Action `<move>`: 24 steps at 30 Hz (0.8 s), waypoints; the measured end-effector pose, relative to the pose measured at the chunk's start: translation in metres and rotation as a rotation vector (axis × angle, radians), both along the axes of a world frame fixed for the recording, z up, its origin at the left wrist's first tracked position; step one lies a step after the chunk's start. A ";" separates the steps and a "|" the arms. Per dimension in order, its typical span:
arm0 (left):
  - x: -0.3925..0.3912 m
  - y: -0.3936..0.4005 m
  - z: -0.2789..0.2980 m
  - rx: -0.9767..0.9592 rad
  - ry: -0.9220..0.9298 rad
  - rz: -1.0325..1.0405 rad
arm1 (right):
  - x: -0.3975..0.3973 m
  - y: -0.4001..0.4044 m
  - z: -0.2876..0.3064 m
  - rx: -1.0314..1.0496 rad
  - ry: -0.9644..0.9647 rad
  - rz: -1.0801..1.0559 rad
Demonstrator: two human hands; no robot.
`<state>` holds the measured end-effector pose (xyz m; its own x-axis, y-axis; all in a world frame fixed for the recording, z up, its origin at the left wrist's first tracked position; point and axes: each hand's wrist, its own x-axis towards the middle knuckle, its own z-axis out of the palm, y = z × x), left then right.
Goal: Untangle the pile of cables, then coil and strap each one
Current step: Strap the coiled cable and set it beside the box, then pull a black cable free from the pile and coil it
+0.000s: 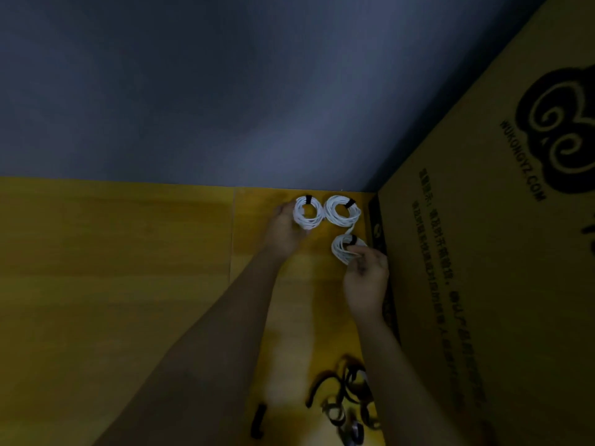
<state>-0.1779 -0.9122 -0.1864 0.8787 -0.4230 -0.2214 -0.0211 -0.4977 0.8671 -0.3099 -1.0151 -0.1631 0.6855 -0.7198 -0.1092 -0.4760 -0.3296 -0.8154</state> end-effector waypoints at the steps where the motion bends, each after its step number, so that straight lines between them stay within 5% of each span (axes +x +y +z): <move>1: -0.006 0.014 0.006 0.060 -0.033 -0.030 | -0.002 0.006 0.004 -0.018 0.027 0.037; 8: -0.056 0.158 0.055 0.618 -0.383 -0.117 | -0.016 0.069 0.024 -0.301 0.194 0.438; 12: -0.085 0.272 0.086 0.852 -0.366 -0.053 | -0.015 0.140 0.027 -0.314 0.254 0.641; 24: -0.162 0.598 0.133 0.947 -0.124 0.333 | -0.004 0.434 0.049 -0.431 0.278 1.066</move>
<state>-0.3400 -0.3138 -0.0533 0.9597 0.1499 -0.2378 0.1807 -0.9770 0.1131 -0.3139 -0.5808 -0.1143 0.9532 0.1872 -0.2375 0.0623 -0.8901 -0.4516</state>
